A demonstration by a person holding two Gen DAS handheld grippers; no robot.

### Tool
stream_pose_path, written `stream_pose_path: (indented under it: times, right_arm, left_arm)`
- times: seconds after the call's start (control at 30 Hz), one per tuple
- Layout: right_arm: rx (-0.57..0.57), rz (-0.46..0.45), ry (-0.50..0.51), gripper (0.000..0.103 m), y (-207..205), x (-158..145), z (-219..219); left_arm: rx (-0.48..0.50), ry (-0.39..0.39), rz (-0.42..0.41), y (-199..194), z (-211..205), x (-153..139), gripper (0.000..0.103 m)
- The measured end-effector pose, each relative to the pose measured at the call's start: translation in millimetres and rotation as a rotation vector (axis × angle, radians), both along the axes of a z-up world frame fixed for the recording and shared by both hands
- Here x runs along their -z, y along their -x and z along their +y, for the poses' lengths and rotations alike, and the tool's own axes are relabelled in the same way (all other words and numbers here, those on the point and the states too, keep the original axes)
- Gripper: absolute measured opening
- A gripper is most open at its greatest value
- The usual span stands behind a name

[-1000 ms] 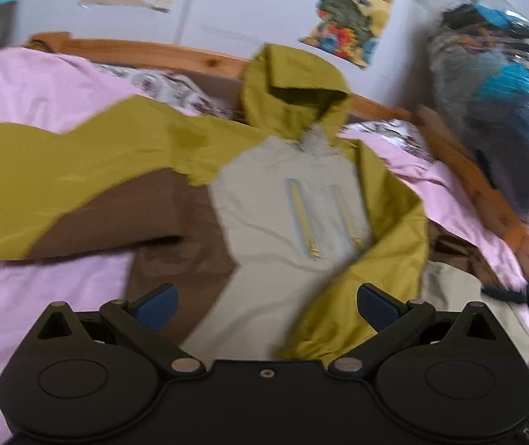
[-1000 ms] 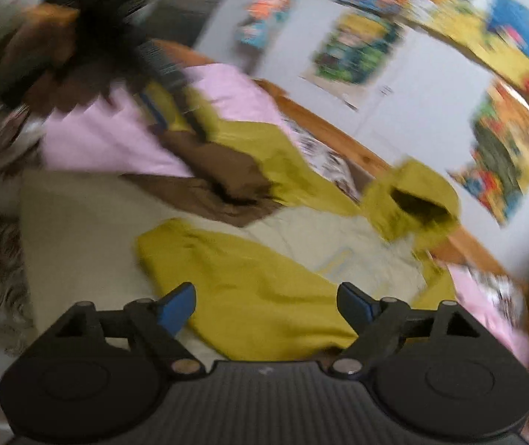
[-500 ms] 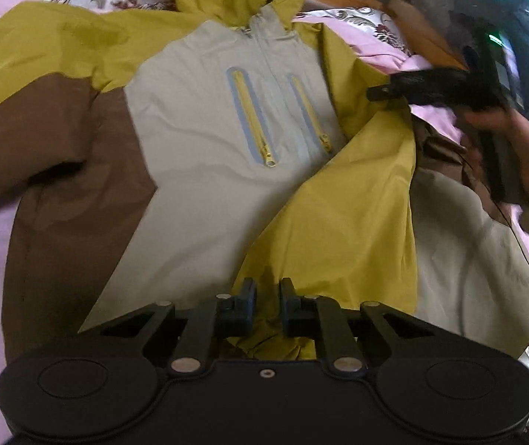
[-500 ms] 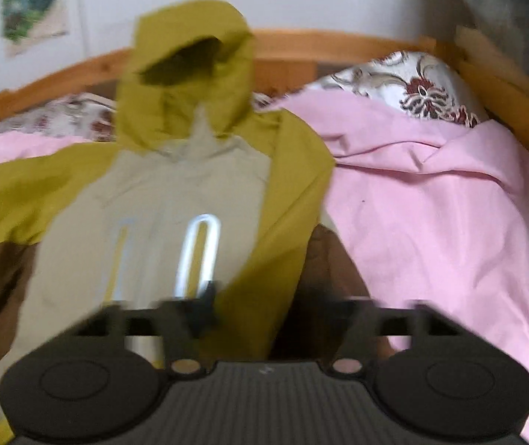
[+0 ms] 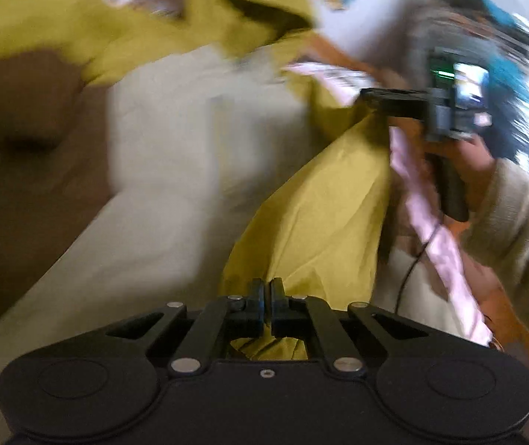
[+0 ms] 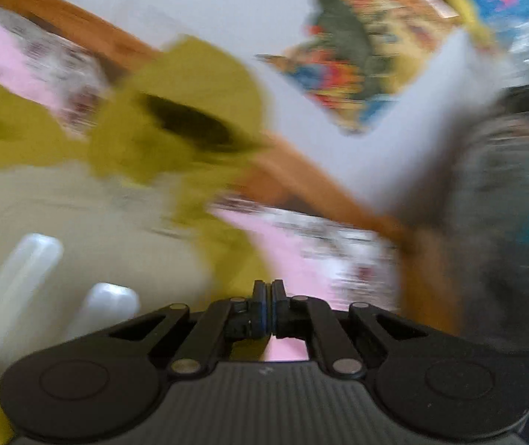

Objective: Fold large clothes

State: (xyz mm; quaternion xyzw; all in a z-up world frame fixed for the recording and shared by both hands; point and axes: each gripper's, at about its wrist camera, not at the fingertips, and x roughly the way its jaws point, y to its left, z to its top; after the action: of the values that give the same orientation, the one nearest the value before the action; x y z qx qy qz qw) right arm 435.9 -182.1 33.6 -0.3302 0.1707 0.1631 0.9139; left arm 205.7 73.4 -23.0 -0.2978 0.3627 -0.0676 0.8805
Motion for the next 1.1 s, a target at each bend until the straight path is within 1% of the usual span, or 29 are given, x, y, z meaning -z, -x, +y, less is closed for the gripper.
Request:
stream_pose_path:
  times: [0.03,0.07,0.1,0.13,0.17,0.27,0.33,0.37,0.43,0.47,0.53,0.57,0.63,0.67,0.73,0.77,0.83,0.9,0.97,1.0,1.03,1.1]
  right_arm:
    - [-0.044,0.044,-0.017,0.017,0,3,3]
    - [-0.095,0.089,-0.062,0.044,1,5,1]
    - [-0.117,0.114,-0.098,0.075,1,6,1]
    - [-0.123,0.126,-0.136,0.083,0,6,-5]
    - [-0.127,0.123,-0.173,0.088,-1,5,-12]
    - [-0.100,0.128,-0.188,0.091,-16,2,-31]
    - [-0.075,0.180,-0.231,0.091,-39,2,-45]
    - [-0.059,0.227,-0.281,0.091,-53,3,-55]
    - [-0.026,0.290,-0.374,0.091,-80,8,-71]
    - [-0.011,0.315,-0.407,0.091,-90,11,-78]
    - [-0.049,0.375,-0.443,0.086,-105,19,-84]
    - [-0.082,0.397,-0.437,0.086,-109,22,-84]
    - [-0.152,0.424,-0.383,0.085,-113,31,-77]
    - [-0.184,0.444,-0.361,0.082,-115,37,-71]
    - [-0.200,0.451,-0.337,0.080,-119,43,-60]
    - [-0.194,0.445,-0.347,0.080,-123,46,-55]
    - [-0.167,0.452,-0.374,0.068,-133,49,-47]
    - [-0.142,0.451,-0.383,0.022,-140,50,-40]
    - [-0.109,0.417,-0.361,0.013,-141,46,-35]
    - [-0.102,0.384,-0.337,0.010,-136,41,-34]
    - [-0.102,0.343,-0.295,0.009,-131,35,-32]
    - [-0.090,0.244,-0.179,0.008,-119,20,-27]
  left_arm:
    - [-0.031,0.018,0.031,5,6,5,0.001]
    - [-0.067,0.040,0.063,11,13,11,0.001]
    - [-0.097,0.058,0.084,17,18,15,0.001]
    - [-0.122,0.077,0.096,22,22,17,0.001]
    - [-0.148,0.093,0.103,26,25,19,0.001]
    - [-0.166,0.112,0.120,26,30,25,0.001]
    - [-0.159,0.111,0.129,24,30,29,0.001]
    - [-0.160,0.108,0.133,23,30,30,0.001]
    - [-0.176,0.119,0.133,25,36,31,0.001]
    - [-0.186,0.120,0.135,26,38,32,0.001]
    - [-0.201,0.107,0.136,32,40,32,0.001]
    - [-0.203,0.097,0.135,35,40,31,0.001]
    - [-0.198,0.077,0.128,39,40,28,0.001]
    - [-0.192,0.069,0.126,40,39,28,0.001]
    - [-0.182,0.064,0.126,40,39,29,0.001]
    - [-0.181,0.068,0.127,42,40,30,0.001]
    - [-0.179,0.077,0.126,44,41,31,0.001]
    - [-0.177,0.078,0.121,43,42,31,0.001]
    - [-0.170,0.076,0.107,41,41,30,0.001]
    - [-0.161,0.068,0.095,39,40,29,0.001]
    - [-0.152,0.061,0.082,36,39,27,0.001]
    - [-0.133,0.057,0.057,28,36,24,0.001]
